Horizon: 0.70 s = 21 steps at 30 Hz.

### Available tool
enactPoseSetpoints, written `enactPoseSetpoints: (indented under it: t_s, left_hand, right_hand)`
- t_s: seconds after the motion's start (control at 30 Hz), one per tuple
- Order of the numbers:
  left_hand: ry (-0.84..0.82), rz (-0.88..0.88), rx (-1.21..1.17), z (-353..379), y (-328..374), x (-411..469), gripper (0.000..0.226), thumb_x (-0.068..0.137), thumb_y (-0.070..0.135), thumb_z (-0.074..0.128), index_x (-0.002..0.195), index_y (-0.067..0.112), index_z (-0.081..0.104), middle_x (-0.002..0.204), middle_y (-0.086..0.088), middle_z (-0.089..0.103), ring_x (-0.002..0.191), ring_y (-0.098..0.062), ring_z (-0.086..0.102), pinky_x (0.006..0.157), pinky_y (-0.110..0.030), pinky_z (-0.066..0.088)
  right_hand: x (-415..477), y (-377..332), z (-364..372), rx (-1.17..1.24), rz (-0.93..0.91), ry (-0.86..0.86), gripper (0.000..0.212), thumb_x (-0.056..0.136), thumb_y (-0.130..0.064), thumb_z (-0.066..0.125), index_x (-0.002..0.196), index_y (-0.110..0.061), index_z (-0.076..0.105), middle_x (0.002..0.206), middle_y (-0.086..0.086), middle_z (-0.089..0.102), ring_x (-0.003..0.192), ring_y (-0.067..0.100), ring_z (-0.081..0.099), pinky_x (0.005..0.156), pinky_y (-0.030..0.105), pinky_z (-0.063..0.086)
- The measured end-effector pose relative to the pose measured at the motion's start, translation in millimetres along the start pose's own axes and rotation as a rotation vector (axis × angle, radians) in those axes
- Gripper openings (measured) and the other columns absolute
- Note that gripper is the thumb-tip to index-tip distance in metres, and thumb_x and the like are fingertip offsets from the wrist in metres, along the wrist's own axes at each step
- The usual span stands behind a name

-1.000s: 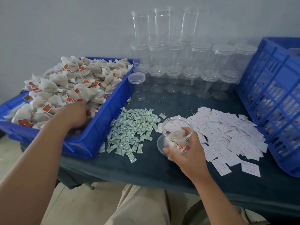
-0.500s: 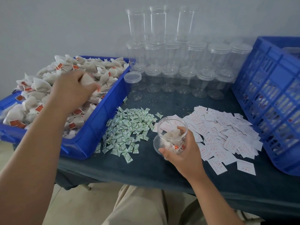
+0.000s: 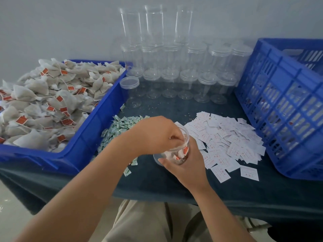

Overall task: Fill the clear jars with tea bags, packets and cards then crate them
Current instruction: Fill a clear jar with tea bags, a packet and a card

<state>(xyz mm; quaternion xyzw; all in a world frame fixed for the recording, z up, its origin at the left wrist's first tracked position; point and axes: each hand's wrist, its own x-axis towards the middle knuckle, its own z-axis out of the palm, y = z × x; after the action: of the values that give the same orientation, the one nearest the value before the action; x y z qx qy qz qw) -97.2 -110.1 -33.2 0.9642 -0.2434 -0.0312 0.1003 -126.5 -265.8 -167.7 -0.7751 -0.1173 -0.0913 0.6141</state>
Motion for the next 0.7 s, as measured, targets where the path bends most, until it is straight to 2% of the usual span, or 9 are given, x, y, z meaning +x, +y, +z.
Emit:
enactPoseSetpoints:
  t_s: [0.07,0.13,0.2,0.23,0.3,0.37,0.53,0.6,0.7]
  left_hand:
    - [0.130,-0.021,-0.214,-1.9,-6.3,-3.7,0.015,0.100,0.042,0.064,0.100,0.040,0.079,0.089,0.026,0.073,0.082,0.003,0.065,0.073,-0.024,0.054]
    - [0.391,-0.082,-0.461,-2.2,-19.0,-8.4,0.008,0.096,0.041,0.071,0.096,0.043,0.079,0.087,0.030,0.073,0.081,0.006,0.068,0.070,-0.011,0.051]
    - [0.500,-0.237,-0.448,5.2,-41.1,-14.5,0.003,0.095,0.043,0.073,0.093,0.044,0.075,0.085,0.028,0.072,0.078,0.003,0.067,0.066,-0.015,0.051]
    - [0.435,-0.342,-0.353,12.2,-54.2,-18.0,0.004,0.095,0.046,0.071,0.097,0.044,0.073,0.088,0.026,0.071,0.081,0.002,0.066,0.069,-0.021,0.054]
    - [0.185,-0.525,-0.081,37.6,-76.0,-26.5,0.021,0.096,0.051,0.069,0.115,0.041,0.069,0.107,0.020,0.071,0.096,-0.005,0.067,0.080,-0.032,0.056]
    - [0.050,-0.612,0.019,67.6,-87.5,-32.6,0.030,0.097,0.048,0.068,0.123,0.034,0.066,0.119,0.010,0.069,0.105,-0.016,0.066,0.089,-0.038,0.056]
    - [0.234,-0.630,-0.023,106.6,-99.6,-37.2,0.012,0.102,0.039,0.064,0.110,0.031,0.066,0.096,0.008,0.071,0.086,-0.016,0.066,0.071,-0.035,0.053]
    - [0.278,-0.619,-0.034,110.9,-102.2,-36.5,0.018,0.100,0.041,0.066,0.115,0.030,0.064,0.099,0.007,0.071,0.090,-0.017,0.068,0.070,-0.034,0.050]
    - [0.277,-0.604,-0.033,114.5,-105.7,-34.0,0.033,0.100,0.043,0.066,0.129,0.028,0.068,0.112,0.004,0.070,0.098,-0.019,0.068,0.077,-0.036,0.056]
  right_hand:
    - [-1.0,0.6,-0.3,-0.007,-0.003,0.014,0.076,0.064,-0.062,0.092,0.127,-0.052,0.051,0.124,-0.026,0.068,0.116,0.000,0.068,0.087,0.011,0.053]
    - [-0.9,0.6,-0.4,-0.014,-0.001,0.035,0.075,0.062,-0.063,0.091,0.124,-0.060,0.050,0.123,-0.029,0.068,0.115,-0.004,0.067,0.087,0.007,0.050]
    - [-0.2,1.0,-0.6,-0.016,0.007,0.039,0.075,0.062,-0.060,0.092,0.122,-0.067,0.048,0.123,-0.031,0.068,0.114,-0.006,0.066,0.087,0.006,0.049]
    - [0.1,1.8,-0.5,-0.014,0.014,0.036,0.075,0.062,-0.059,0.092,0.122,-0.066,0.049,0.124,-0.031,0.068,0.115,-0.006,0.067,0.087,0.006,0.050]
    - [-0.5,3.9,-0.5,-0.009,0.030,0.024,0.074,0.063,-0.057,0.093,0.124,-0.059,0.051,0.124,-0.028,0.069,0.115,-0.004,0.067,0.087,0.008,0.051]
    - [-0.4,5.9,-0.4,-0.019,0.039,0.014,0.073,0.062,-0.060,0.092,0.124,-0.055,0.052,0.123,-0.026,0.069,0.114,-0.002,0.068,0.086,0.011,0.053]
    - [0.7,7.9,0.6,-0.037,0.057,0.013,0.076,0.060,-0.067,0.091,0.123,-0.053,0.052,0.123,-0.024,0.069,0.113,-0.001,0.068,0.085,0.019,0.053]
    - [0.2,8.1,0.7,-0.038,0.061,0.016,0.077,0.060,-0.068,0.091,0.124,-0.055,0.050,0.124,-0.026,0.068,0.115,-0.003,0.067,0.086,0.018,0.053]
    - [0.0,8.1,0.9,-0.047,0.062,0.017,0.079,0.059,-0.069,0.091,0.125,-0.053,0.051,0.124,-0.026,0.068,0.114,-0.003,0.066,0.087,0.019,0.053]
